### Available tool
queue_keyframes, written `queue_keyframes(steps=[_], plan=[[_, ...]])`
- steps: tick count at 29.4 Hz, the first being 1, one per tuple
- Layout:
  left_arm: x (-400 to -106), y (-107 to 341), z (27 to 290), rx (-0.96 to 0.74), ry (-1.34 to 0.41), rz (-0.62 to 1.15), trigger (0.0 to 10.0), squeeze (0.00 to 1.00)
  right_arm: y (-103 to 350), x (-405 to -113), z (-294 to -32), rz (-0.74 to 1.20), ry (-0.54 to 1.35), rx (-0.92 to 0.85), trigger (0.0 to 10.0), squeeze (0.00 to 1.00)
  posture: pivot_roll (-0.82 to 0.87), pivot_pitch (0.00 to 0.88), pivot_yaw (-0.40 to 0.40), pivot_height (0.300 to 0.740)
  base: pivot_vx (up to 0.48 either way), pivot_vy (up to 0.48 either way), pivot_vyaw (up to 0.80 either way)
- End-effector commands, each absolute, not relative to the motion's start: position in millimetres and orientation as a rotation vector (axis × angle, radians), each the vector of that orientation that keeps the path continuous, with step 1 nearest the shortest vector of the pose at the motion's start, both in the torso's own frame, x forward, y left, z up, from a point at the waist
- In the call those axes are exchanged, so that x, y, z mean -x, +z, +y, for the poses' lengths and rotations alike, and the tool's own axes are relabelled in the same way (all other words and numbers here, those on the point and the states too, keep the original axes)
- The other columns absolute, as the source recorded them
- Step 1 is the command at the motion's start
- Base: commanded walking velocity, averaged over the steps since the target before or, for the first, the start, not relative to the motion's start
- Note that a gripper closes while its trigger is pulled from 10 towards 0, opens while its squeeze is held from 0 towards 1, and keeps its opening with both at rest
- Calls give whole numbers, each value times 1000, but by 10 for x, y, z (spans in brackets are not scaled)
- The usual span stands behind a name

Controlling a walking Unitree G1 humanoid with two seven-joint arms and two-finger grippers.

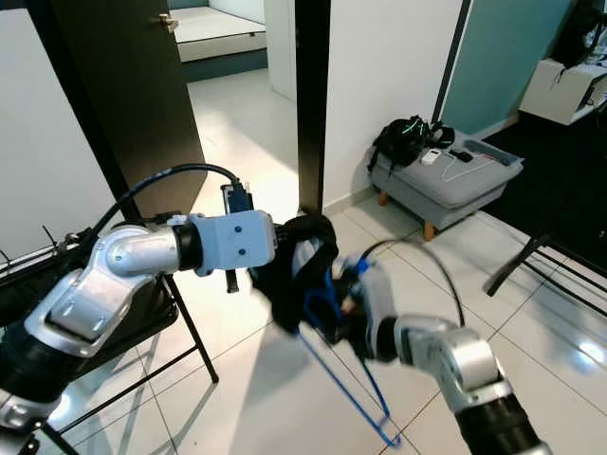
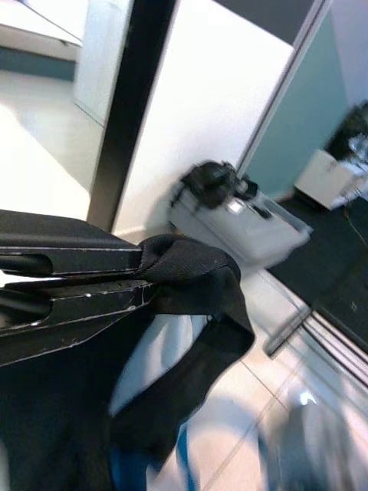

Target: Hang hanger

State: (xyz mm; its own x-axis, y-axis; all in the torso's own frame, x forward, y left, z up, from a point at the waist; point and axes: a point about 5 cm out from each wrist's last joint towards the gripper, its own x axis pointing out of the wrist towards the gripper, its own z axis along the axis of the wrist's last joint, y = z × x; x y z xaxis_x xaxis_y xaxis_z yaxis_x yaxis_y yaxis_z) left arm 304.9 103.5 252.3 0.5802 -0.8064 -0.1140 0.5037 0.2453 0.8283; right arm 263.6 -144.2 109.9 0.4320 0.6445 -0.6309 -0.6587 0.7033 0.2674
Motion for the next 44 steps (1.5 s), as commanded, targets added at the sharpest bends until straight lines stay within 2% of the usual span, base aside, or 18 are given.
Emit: queue_keyframes(steps=[1, 3, 4, 7, 9, 10, 12, 16, 21, 25, 30, 34, 36, 40, 41, 42, 44], plan=[[-3089, 2634, 1104, -982, -861, -395, 10000, 0, 1092, -2588, -1432, 805, 815, 29, 10000, 0, 3, 25, -8, 740, 0, 0, 0], [-3108, 2648, 1132, -985, -839, -392, 10000, 0, 1107, -2630, -1504, 797, 756, 19, 10000, 0, -2, 28, -8, 740, 0, 0, 0], [-3133, 2667, 1175, -986, -804, -387, 10000, 0, 1142, -2722, -1658, 773, 643, 8, 10000, 0, -2, 28, -8, 740, 0, 0, 0], [-3146, 2676, 1197, -985, -785, -384, 10000, 0, 1163, -2775, -1765, 759, 570, 9, 10000, 0, -2, 28, -8, 740, 0, 0, 0], [-3156, 2685, 1215, -977, -768, -382, 10000, 0, 1218, -2908, -1977, 703, 410, -20, 10000, 0, -7, 30, -7, 740, 0, 0, 0], [-3163, 2688, 1221, -964, -756, -383, 10000, 0, 1272, -3012, -2181, 650, 271, -34, 10000, 0, -7, 30, -5, 740, 0, 0, 0], [-3165, 2688, 1221, -961, -755, -384, 10000, 0, 1282, -3027, -2215, 641, 249, -33, 10000, 0, -7, 30, -5, 740, 0, 0, 0], [-3173, 2677, 1212, -961, -745, -379, 10000, 0, 1396, -3141, -2403, 551, 87, -80, 10000, 0, -4, 29, -6, 740, 0, 0, 0], [-3179, 2673, 1223, -958, -728, -371, 10000, 0, 1491, -3210, -2473, 464, -8, -127, 10000, 0, -4, 29, -6, 740, 0, 0, 0], [-3151, 2590, 1172, -928, -735, -355, 10000, 0, 1703, -3341, -2508, 287, -118, -204, 10000, 0, 7, 28, -4, 740, 0, 0, 0], [-3135, 2570, 1135, -915, -743, -358, 10000, 0, 1755, -3409, -2460, 245, -119, -190, 10000, 0, 11, 28, -7, 740, 0, 0, 0], [-3128, 2590, 1108, -905, -760, -371, 10000, 0, 1710, -3420, -2398, 277, -76, -88, 10000, 0, 13, 28, -10, 740, 0, 0, 0], [-3124, 2588, 1103, -904, -766, -371, 10000, 0, 1640, -3401, -2385, 334, -39, -47, 10000, 0, 11, 27, -9, 740, 0, 0, 0], [-3108, 2571, 1082, -900, -781, -368, 10000, 0, 1188, -3144, -2389, 660, 161, 71, 10000, 0, 8, 26, -8, 740, 0, 0, 0], [-3108, 2571, 1082, -900, -781, -368, 10000, 0, 1188, -3144, -2389, 660, 161, 71, 10000, 0, 8, 26, -8, 740, 0, 0, 0], [-3102, 2566, 1076, -899, -785, -368, 10000, 0, 1100, -2994, -2375, 741, 275, 116, 10000, 0, 7, 28, -7, 740, 0, 0, 0], [-3099, 2559, 1068, -895, -790, -365, 10000, 0, 1095, -2897, -2368, 777, 362, 141, 10000, 0, 7, 28, -7, 740, 0, 0, 0]])
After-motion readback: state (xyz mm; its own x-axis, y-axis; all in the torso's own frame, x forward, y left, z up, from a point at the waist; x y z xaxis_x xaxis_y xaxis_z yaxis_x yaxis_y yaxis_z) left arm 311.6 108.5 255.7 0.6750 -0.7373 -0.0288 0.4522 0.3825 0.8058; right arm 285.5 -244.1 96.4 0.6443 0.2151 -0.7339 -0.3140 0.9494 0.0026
